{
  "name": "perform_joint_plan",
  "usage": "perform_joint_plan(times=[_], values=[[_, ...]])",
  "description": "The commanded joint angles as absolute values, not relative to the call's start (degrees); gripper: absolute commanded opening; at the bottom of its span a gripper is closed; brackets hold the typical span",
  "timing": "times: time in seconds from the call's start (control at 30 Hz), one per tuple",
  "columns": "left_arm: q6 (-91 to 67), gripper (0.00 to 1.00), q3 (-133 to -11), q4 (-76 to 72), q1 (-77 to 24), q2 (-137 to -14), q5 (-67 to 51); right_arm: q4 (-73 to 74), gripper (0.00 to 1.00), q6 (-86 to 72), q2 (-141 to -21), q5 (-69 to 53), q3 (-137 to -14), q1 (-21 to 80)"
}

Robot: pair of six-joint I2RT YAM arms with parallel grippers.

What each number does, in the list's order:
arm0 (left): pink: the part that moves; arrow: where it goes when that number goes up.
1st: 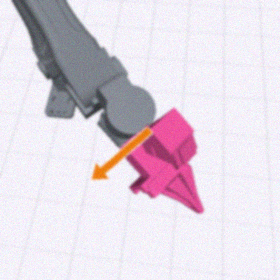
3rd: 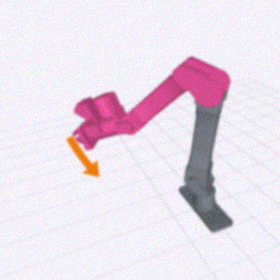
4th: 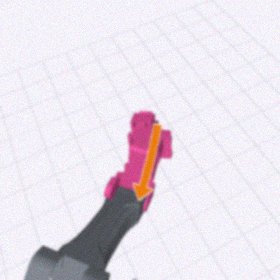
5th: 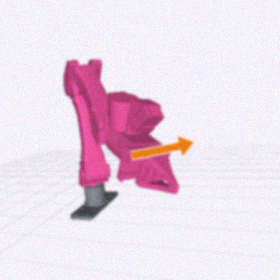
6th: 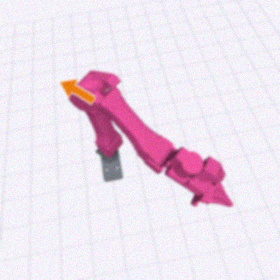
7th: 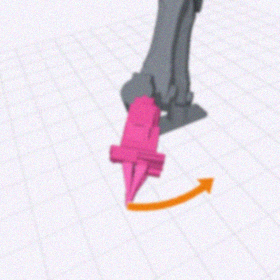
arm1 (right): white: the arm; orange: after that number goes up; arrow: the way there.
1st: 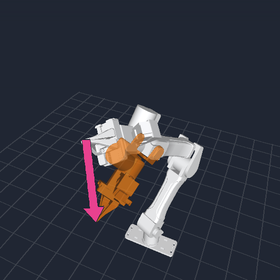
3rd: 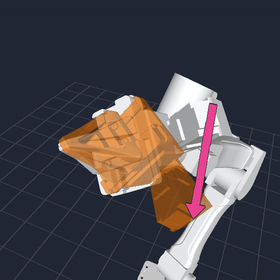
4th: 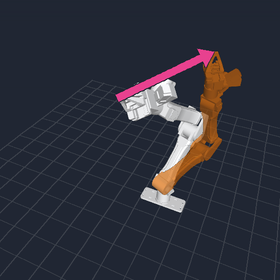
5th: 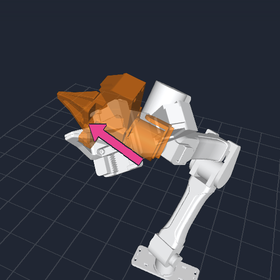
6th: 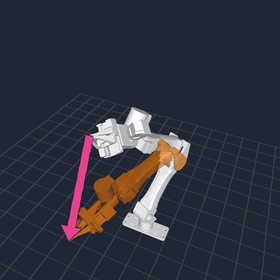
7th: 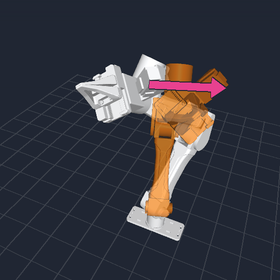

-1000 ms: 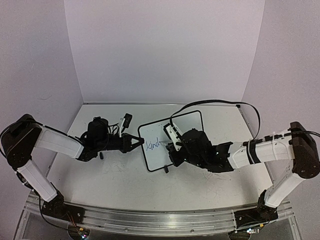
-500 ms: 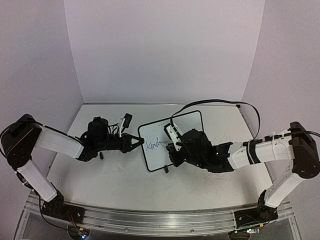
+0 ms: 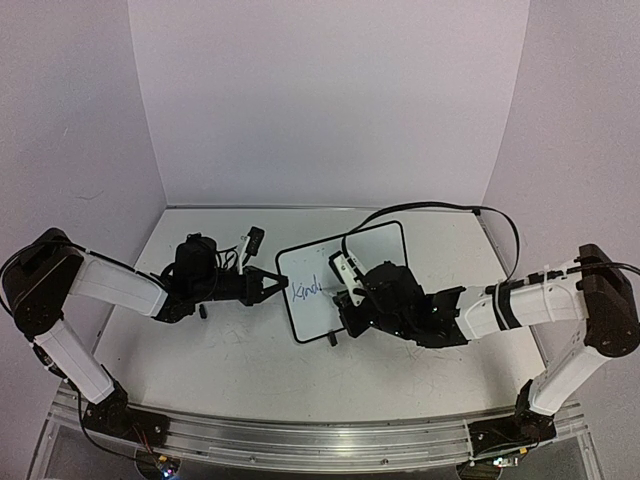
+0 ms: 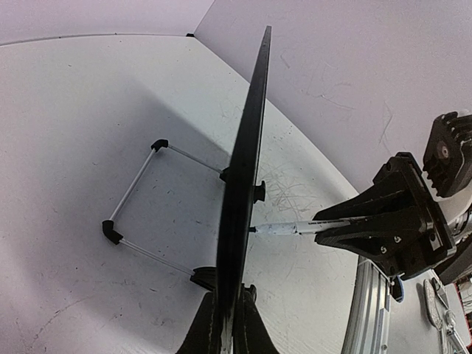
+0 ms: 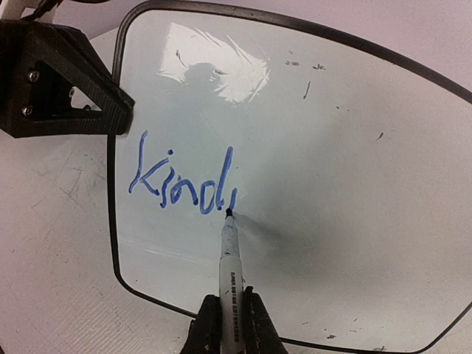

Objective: Write a sentence on the whiteboard

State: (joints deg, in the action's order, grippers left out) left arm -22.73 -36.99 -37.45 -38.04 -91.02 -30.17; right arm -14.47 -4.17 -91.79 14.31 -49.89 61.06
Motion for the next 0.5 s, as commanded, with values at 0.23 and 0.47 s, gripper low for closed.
perform_joint_plan(times=[0.23, 0.47], values=[[-22.5, 0.0, -36.8, -36.6, -37.8, -89.5, -30.3, -13.9, 0.0, -5.4, -91.7, 14.5, -48.6, 60.9], [-22.5, 0.0, -36.9, -36.6, -37.8, -89.6, -30.4, -14.1, 0.0, -5.2, -92.3, 15.6, -50.2, 60.9]])
